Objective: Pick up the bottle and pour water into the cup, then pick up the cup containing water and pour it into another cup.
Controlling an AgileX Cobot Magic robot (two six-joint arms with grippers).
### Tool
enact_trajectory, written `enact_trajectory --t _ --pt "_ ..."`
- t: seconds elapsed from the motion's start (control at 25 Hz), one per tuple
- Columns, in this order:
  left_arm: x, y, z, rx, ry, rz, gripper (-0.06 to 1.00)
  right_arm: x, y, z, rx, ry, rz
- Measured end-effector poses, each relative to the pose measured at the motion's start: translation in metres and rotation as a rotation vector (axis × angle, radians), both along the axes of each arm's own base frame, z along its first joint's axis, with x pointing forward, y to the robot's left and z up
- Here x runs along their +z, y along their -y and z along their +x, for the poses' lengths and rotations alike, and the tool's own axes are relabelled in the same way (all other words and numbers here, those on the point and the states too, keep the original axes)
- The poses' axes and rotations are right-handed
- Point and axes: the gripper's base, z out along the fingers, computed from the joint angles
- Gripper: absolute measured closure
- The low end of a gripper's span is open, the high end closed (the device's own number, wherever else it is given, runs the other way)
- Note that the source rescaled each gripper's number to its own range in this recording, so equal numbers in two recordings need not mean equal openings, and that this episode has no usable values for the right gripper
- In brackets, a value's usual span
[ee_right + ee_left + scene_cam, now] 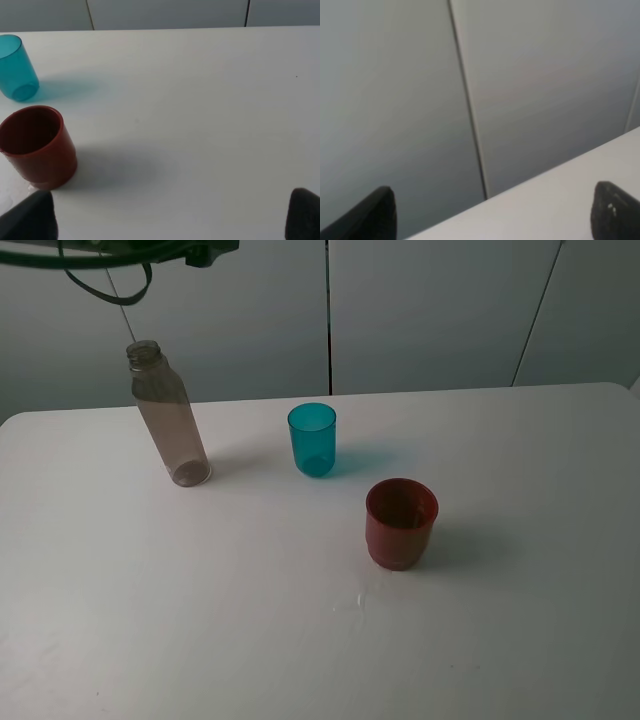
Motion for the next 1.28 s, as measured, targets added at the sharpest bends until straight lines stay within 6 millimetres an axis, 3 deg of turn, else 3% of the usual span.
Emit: enact_trajectory --t 0.32,0.56,0.64,0.92,1.16,1.28 --pt "0.053 -0.085 -0.076 0.305 -0.185 0.108 -0.05 0.000 0.000 0.000 0.000 0.000 0.000" --pt "0.070 -0.117 -0.150 0.383 -0.149 0.092 -0.05 0.000 0.000 0.000 0.000 0.000 0.000" --pt "0.066 -0.127 -0.179 0.395 -0.123 0.075 -0.05 0.000 0.000 0.000 0.000 0.000 0.000" --pt "0.023 -0.159 -0.268 0.477 -0.160 0.046 -0.05 0.000 0.000 0.000 0.000 0.000 0.000" --pt "0.005 -0.176 -0.329 0.475 -0.007 -0.058 -0.05 0.000 0.000 0.000 0.000 0.000 0.000" --pt "-0.007 -0.182 -0.350 0.462 0.037 -0.054 -0.05 0.000 0.000 0.000 0.000 0.000 0.000"
